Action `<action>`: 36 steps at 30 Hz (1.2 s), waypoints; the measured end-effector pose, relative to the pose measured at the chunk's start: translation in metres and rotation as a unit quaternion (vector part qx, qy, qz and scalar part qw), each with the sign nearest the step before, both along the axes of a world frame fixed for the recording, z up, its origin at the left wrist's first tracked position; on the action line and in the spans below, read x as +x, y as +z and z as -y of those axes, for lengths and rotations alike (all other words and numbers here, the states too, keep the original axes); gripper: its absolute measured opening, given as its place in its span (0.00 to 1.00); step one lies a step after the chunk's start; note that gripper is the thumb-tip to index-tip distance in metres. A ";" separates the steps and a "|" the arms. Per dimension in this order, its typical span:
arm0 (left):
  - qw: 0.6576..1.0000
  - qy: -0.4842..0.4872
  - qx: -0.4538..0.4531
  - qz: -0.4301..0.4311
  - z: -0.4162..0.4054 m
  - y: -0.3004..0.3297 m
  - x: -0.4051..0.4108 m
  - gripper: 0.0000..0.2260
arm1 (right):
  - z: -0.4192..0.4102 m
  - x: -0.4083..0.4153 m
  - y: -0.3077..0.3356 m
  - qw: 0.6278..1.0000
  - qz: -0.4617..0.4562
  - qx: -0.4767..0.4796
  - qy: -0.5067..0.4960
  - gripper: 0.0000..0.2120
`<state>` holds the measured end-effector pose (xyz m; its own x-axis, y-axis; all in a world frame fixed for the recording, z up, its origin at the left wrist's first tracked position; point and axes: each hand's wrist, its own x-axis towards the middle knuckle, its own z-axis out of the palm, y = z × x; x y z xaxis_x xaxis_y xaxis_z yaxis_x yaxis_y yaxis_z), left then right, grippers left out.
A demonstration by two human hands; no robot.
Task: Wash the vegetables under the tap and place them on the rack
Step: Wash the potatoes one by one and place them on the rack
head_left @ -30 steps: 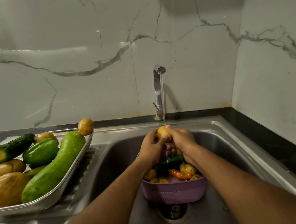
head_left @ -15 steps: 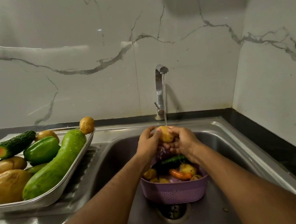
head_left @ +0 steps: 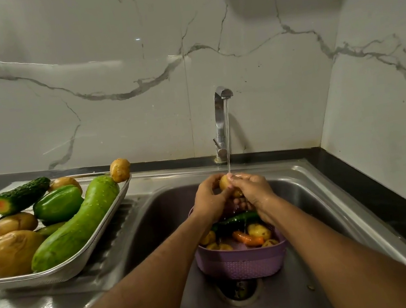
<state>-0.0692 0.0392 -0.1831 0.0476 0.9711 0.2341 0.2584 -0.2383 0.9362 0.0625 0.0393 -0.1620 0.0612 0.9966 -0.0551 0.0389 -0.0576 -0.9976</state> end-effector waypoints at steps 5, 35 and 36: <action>1.000 0.004 0.009 0.005 -0.001 -0.001 0.000 0.22 | -0.001 0.004 0.004 0.999 -0.037 -0.028 0.009 0.11; 0.999 -0.025 0.009 -0.043 -0.002 -0.007 -0.006 0.22 | 0.008 0.004 0.002 0.999 0.016 -0.008 -0.032 0.15; 0.999 -0.027 0.009 -0.044 -0.001 -0.007 -0.005 0.22 | 0.008 0.004 0.002 0.999 0.023 -0.003 -0.037 0.15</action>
<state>-0.0741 0.0401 -0.1903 0.1207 0.9621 0.2445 0.3259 -0.2711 0.9057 0.0664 0.0311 -0.1604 0.1371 0.9889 -0.0566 0.0794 -0.0680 -0.9945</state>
